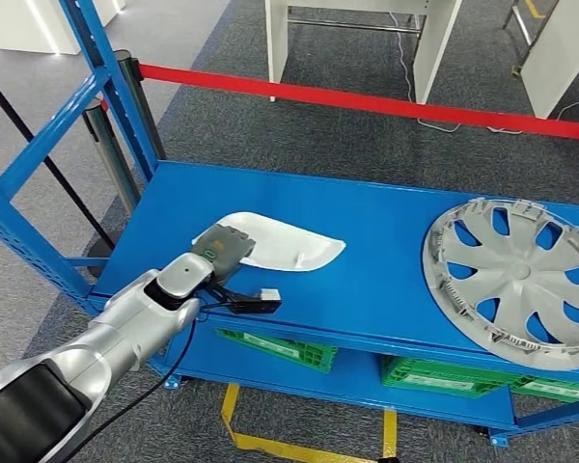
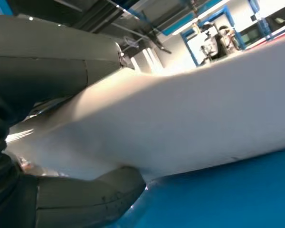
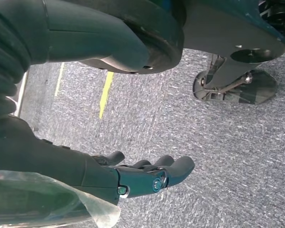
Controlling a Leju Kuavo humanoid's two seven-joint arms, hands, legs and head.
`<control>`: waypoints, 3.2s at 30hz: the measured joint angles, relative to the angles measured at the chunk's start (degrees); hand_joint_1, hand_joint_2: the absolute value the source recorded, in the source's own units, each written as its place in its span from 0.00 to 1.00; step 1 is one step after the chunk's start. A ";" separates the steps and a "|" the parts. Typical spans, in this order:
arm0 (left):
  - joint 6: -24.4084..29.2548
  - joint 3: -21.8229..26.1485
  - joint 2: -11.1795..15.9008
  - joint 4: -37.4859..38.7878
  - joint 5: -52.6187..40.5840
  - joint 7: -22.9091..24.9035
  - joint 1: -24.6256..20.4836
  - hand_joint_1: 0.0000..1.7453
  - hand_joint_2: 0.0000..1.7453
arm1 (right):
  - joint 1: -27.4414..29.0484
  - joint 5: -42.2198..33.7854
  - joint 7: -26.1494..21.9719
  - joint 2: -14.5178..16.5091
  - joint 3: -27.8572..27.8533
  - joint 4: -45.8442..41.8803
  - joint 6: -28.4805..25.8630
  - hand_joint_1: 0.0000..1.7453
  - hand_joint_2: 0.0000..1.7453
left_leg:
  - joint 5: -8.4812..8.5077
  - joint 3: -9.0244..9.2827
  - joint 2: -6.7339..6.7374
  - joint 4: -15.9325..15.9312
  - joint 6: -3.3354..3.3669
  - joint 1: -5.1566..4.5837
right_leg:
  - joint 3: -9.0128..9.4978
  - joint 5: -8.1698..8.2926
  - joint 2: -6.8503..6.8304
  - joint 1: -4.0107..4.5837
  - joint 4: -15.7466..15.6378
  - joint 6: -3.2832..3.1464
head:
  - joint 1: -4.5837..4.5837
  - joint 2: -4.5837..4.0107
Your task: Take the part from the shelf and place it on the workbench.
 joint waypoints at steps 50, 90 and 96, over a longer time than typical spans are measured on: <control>31.55 24.66 -8.35 -54.51 47.08 -36.72 34.07 1.00 1.00 | 1.67 5.12 2.14 0.00 -1.52 0.15 -3.79 0.00 1.00 | -0.13 -0.25 0.15 0.21 0.23 -0.18 | -0.22 0.08 0.07 -0.15 -0.11 0.17 | -0.02 0.00; 24.05 13.05 3.16 -70.29 43.50 -38.23 36.99 1.00 1.00 | 0.85 10.46 -2.76 -0.46 -0.74 0.42 -1.72 0.00 1.00 | 1.62 0.49 0.35 -2.59 2.05 -0.94 | -10.45 -3.96 0.51 -0.02 11.90 1.12 | 0.34 0.00; 25.59 15.33 3.63 -70.52 46.46 -38.80 39.93 1.00 1.00 | 0.63 8.30 -4.91 -0.68 -2.48 0.41 -4.10 0.00 1.00 | 4.45 -4.74 0.44 -0.75 0.85 -0.64 | -1.16 -0.62 0.58 -0.67 5.26 2.31 | 0.29 0.00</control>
